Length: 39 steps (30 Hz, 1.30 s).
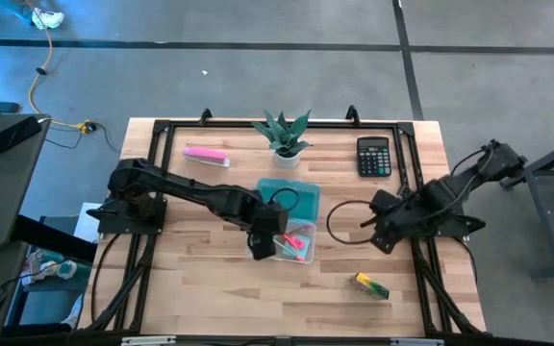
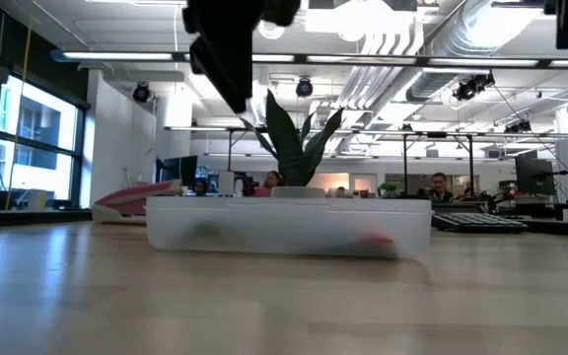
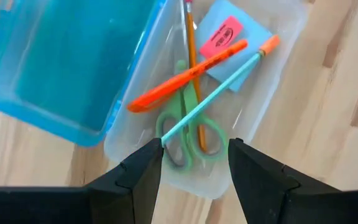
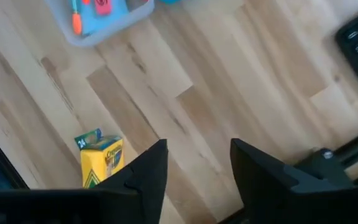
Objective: Pack school essentials
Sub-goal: Put the yellow crayon pack into the blue supply box
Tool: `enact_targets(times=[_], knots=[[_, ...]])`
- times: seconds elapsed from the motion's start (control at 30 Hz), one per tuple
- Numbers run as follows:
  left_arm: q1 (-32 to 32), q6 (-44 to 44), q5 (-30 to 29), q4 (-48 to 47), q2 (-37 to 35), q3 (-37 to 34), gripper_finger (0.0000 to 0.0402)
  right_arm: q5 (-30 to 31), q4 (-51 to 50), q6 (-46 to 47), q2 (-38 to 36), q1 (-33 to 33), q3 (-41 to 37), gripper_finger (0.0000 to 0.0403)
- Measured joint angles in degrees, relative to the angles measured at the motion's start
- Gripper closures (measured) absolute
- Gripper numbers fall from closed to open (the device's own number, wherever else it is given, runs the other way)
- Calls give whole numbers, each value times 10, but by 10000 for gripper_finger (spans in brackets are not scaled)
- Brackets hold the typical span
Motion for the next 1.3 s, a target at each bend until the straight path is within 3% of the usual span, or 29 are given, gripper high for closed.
enact_targets(times=[0.27,0.37,0.57,1.1,1.3], knots=[[-12,-53,-14,-113,-46,0,229,-92,101,64,2,32,-72,173],[-18,-72,-43,-131,-65,0,229,-98,142,94,6,48,-90,158],[-17,-89,-82,-124,-92,1,229,-94,249,130,19,88,-124,155],[-17,-93,-89,-120,-99,0,229,-122,340,155,141,154,-125,155],[-18,-93,-89,-120,-99,0,229,-121,333,163,176,165,-125,155]])
